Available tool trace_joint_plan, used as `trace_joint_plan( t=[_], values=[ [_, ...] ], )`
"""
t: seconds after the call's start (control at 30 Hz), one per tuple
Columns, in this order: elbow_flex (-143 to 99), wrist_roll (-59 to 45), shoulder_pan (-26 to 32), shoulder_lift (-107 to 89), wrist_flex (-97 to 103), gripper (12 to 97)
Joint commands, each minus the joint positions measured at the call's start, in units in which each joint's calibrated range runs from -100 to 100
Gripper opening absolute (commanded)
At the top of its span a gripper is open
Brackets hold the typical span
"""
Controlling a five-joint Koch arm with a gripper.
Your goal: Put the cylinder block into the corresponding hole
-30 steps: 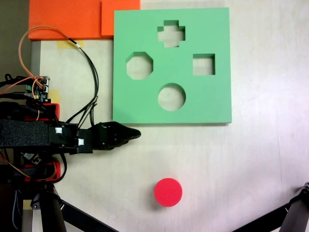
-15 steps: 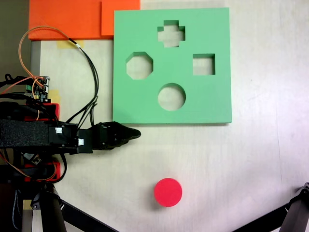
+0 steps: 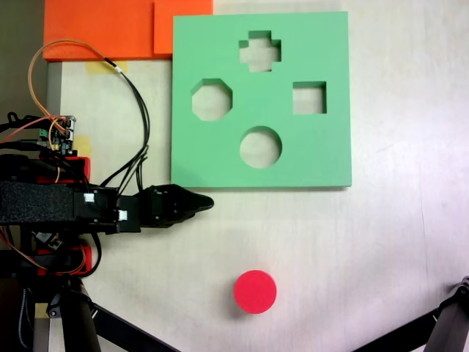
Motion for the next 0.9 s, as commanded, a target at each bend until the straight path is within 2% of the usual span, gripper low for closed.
trace_joint_plan(
  t=[0.0,0.2,0.33,0.47,0.7,0.87],
  values=[
    [-1.6,0.0,-0.9,-0.4,-2.2,50.9],
    [-1.6,2.1,-8.4,-0.4,16.4,49.8],
    [-1.6,3.7,-11.3,-0.4,29.3,49.4],
    [-1.6,22.8,-10.5,-0.4,36.0,49.7],
    [0.5,53.3,-4.8,-0.4,39.9,51.0],
    [1.7,56.6,-3.4,-0.4,42.8,52.1]
  ],
)
